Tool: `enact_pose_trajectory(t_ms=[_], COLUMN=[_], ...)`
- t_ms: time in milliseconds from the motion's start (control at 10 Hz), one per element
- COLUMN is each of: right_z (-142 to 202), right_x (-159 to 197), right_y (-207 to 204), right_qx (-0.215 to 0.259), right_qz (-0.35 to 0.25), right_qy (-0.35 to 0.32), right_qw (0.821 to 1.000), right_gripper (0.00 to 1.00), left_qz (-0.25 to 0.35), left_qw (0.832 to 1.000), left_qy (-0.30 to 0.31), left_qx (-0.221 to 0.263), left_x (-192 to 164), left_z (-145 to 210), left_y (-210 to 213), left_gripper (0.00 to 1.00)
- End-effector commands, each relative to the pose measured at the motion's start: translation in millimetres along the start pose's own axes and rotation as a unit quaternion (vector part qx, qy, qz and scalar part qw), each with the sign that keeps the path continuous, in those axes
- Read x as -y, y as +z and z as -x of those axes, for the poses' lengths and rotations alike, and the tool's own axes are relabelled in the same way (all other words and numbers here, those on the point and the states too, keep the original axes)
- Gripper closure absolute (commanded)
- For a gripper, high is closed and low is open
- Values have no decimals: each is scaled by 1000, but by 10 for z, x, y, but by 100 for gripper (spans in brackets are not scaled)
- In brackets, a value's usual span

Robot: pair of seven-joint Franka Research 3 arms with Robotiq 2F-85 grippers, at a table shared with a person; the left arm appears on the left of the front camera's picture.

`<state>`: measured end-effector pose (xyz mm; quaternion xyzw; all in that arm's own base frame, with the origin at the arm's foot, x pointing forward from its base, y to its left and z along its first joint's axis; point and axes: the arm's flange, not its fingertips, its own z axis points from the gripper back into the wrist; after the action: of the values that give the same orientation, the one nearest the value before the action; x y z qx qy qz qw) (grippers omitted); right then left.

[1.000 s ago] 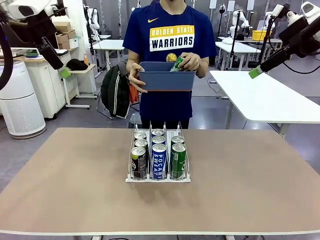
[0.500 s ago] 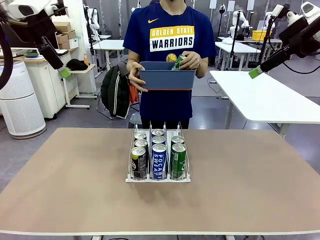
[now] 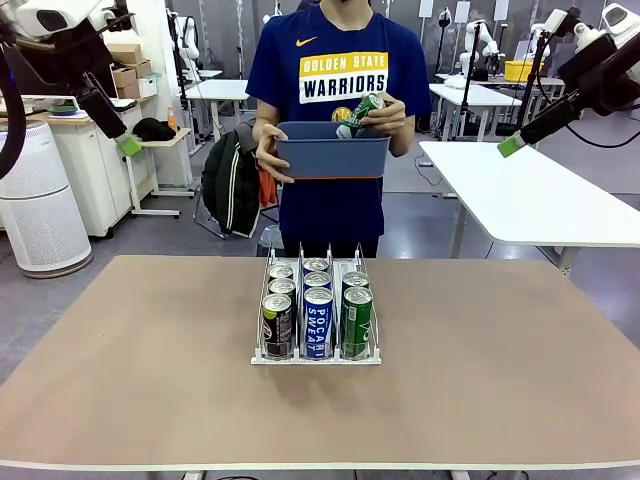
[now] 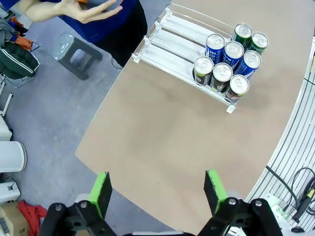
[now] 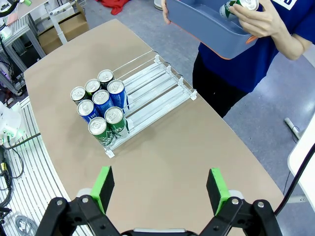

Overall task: Fill the beverage cans into the dispenser.
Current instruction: Pick up the Sprite handed by the human.

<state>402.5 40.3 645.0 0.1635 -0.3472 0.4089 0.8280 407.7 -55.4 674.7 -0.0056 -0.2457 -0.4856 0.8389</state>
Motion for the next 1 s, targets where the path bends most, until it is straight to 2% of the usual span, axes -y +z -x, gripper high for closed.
enact_pose_trajectory(t_ms=[0, 900], right_z=[10, 10], right_x=[-5, -5], right_y=[-12, -12], right_qx=[0, 0], right_qz=[-1, -1], right_qy=[0, 0], right_qw=[1000, 1000], right_gripper=[0, 0], left_qz=[3, 3], left_qw=[1000, 1000], left_qy=[-2, -2], left_qx=[-4, -4], left_x=[0, 0], left_z=[26, 26], left_y=[14, 14], left_gripper=[0, 0])
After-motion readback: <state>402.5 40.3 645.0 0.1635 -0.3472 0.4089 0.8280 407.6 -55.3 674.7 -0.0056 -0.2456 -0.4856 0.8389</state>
